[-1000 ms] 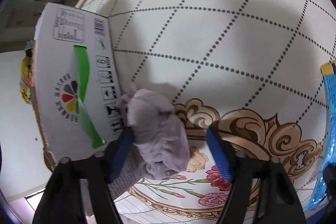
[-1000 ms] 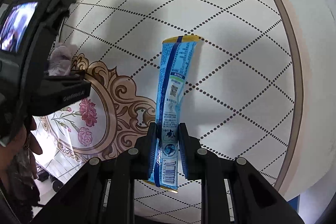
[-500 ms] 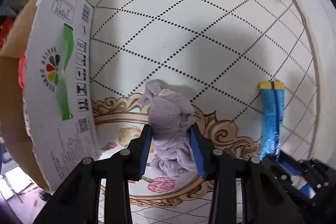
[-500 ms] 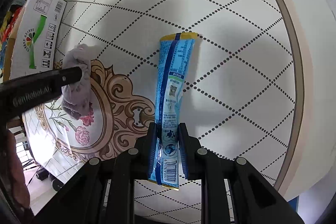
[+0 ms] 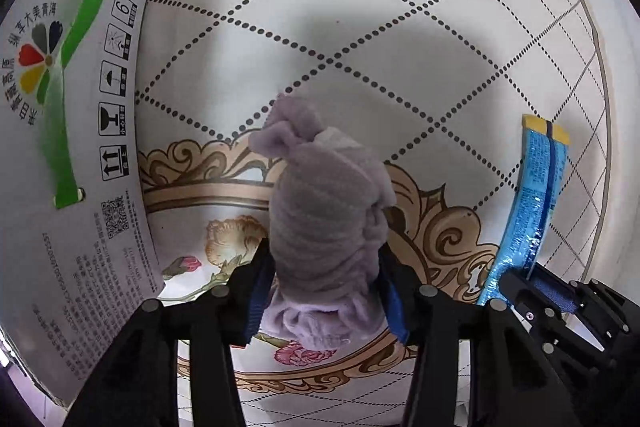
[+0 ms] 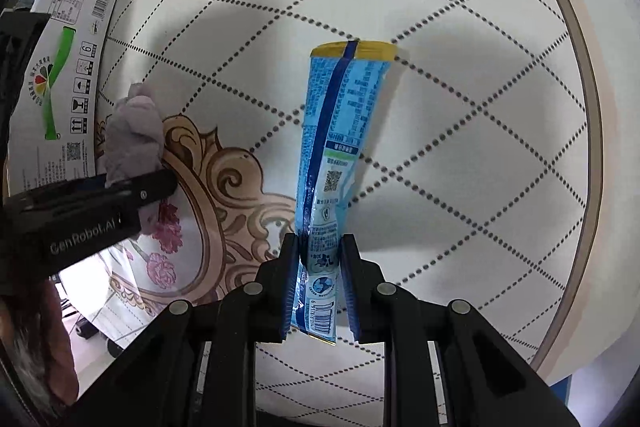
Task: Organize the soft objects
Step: 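Grasp the grey-purple cloth with the left gripper while the right holds the blue tube, then lift the cloth with the left gripper while the right lifts the tube toward the box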
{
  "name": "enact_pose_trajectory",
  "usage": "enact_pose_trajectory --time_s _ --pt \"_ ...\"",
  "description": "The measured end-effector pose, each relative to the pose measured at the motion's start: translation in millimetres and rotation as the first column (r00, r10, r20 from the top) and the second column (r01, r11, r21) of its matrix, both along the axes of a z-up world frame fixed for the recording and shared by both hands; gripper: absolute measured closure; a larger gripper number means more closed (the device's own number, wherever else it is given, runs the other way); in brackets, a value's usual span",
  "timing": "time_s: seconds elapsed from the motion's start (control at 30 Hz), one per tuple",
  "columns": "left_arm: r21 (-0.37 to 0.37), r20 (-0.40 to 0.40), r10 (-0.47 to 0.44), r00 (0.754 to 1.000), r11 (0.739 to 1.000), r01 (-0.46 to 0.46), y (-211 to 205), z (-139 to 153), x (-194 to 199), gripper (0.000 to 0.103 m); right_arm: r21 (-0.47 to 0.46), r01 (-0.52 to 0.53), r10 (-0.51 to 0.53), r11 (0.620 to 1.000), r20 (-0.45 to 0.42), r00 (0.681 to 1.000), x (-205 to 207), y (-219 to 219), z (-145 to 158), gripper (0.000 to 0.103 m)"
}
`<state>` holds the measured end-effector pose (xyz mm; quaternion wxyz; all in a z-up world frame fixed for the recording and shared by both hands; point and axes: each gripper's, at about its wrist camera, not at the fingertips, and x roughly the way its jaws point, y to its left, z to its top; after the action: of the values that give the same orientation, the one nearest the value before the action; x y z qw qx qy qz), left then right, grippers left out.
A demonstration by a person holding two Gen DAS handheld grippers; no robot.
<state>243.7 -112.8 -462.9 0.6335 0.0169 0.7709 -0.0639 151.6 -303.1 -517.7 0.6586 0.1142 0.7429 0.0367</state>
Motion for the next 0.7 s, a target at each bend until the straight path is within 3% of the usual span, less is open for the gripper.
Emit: enact_pose_trajectory --time_s 0.03,0.2,0.43,0.57,0.7 --pt "-0.016 -0.004 0.010 1.000 1.000 -0.010 -1 7 -11 0.069 -0.013 -0.012 0.012 1.000 0.008 1.000 1 2 1 0.080" --pt "-0.118 -0.032 0.032 0.999 0.992 -0.035 -5 14 -48 0.069 -0.024 -0.132 0.132 0.991 -0.023 0.991 -11 17 3 0.081" --pt "-0.074 -0.026 0.008 1.000 0.997 -0.010 -10 4 -54 0.067 0.015 -0.056 0.057 0.998 -0.050 0.997 -8 6 -3 0.075" --pt "-0.067 -0.025 0.010 1.000 0.998 -0.012 -22 1 -44 0.067 -0.055 -0.079 0.076 0.995 -0.054 0.996 -4 13 -9 0.066" --pt "-0.078 -0.014 0.007 1.000 0.997 -0.009 -32 8 -43 0.069 -0.111 -0.070 0.070 0.991 -0.005 0.998 -7 22 -6 0.068"
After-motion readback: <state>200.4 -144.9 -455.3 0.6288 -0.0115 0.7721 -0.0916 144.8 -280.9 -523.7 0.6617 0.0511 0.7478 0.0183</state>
